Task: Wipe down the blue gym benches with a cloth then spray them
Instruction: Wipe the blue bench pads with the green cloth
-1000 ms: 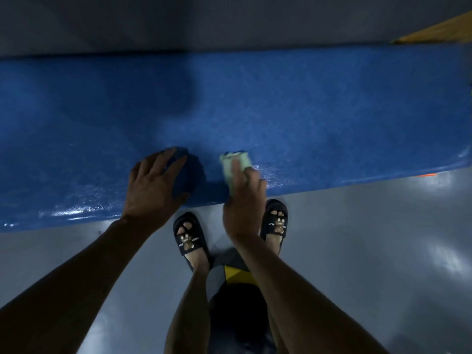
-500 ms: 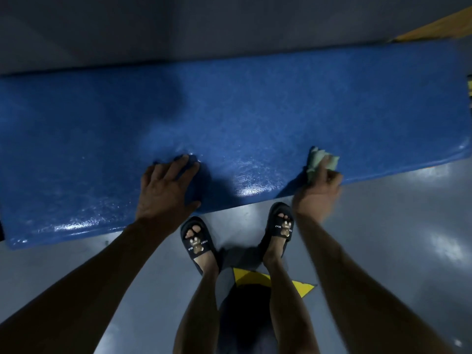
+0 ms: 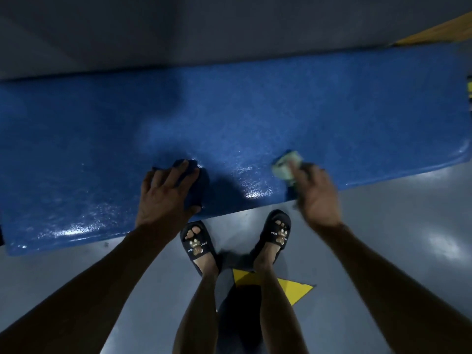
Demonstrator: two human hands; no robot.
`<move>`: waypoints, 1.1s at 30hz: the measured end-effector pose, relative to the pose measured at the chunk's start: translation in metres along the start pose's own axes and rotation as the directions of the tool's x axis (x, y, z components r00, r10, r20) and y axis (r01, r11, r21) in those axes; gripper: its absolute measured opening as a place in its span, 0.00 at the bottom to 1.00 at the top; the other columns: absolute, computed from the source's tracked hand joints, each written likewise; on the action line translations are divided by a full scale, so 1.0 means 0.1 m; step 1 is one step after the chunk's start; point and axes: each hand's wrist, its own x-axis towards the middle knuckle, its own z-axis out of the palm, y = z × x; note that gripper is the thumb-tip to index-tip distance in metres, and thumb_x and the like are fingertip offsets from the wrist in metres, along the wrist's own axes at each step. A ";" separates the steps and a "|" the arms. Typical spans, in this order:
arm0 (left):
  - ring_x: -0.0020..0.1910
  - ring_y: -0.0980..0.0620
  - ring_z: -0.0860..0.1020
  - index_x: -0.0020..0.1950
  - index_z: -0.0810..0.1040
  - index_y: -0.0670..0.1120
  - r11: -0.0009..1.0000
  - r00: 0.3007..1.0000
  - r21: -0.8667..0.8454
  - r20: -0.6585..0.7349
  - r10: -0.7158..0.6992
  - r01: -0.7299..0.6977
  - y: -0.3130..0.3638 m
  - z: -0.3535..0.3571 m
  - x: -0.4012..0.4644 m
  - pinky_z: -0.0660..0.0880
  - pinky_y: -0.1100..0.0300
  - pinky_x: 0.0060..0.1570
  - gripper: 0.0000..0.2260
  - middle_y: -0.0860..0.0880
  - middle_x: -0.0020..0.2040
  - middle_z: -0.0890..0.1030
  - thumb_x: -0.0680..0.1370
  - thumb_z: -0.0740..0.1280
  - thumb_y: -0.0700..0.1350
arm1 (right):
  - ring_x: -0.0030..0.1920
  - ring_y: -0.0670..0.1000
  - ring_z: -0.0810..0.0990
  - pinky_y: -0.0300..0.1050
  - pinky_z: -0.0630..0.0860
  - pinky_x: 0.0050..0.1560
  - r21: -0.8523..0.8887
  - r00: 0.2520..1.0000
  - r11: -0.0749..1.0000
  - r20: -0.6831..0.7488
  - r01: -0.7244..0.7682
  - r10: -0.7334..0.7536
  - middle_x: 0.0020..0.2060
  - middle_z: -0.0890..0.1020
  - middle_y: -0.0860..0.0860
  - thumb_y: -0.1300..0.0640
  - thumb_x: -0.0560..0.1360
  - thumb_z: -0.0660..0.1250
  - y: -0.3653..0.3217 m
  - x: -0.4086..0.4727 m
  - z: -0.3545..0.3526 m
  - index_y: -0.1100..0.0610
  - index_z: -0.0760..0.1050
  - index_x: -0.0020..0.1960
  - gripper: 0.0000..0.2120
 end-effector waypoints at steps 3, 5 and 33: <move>0.65 0.40 0.66 0.73 0.69 0.52 1.000 1.000 0.001 -0.024 0.009 -0.009 0.00 0.00 0.01 0.62 0.39 0.68 0.40 0.48 0.73 0.69 0.64 0.78 0.58 | 0.58 0.63 0.69 0.56 0.73 0.53 0.186 0.834 0.828 -0.070 -0.529 0.548 0.61 0.69 0.61 0.58 0.74 0.62 0.23 0.06 -0.09 0.52 0.65 0.76 0.29; 0.64 0.40 0.67 0.72 0.70 0.52 1.000 0.999 -0.003 -0.042 0.006 -0.006 0.00 0.00 0.02 0.63 0.40 0.67 0.39 0.48 0.72 0.70 0.63 0.79 0.58 | 0.58 0.64 0.70 0.57 0.71 0.56 0.257 0.668 0.668 -0.098 -0.699 0.737 0.62 0.69 0.63 0.59 0.76 0.63 -0.10 0.18 0.04 0.52 0.65 0.76 0.28; 0.64 0.43 0.70 0.70 0.72 0.54 1.000 1.000 0.025 -0.014 -0.002 0.003 -0.01 -0.02 0.04 0.63 0.40 0.68 0.36 0.50 0.72 0.71 0.64 0.76 0.59 | 0.52 0.57 0.73 0.50 0.74 0.46 0.125 0.988 0.982 0.043 0.145 -0.151 0.62 0.75 0.55 0.64 0.70 0.56 -1.74 0.63 0.11 0.56 0.70 0.72 0.30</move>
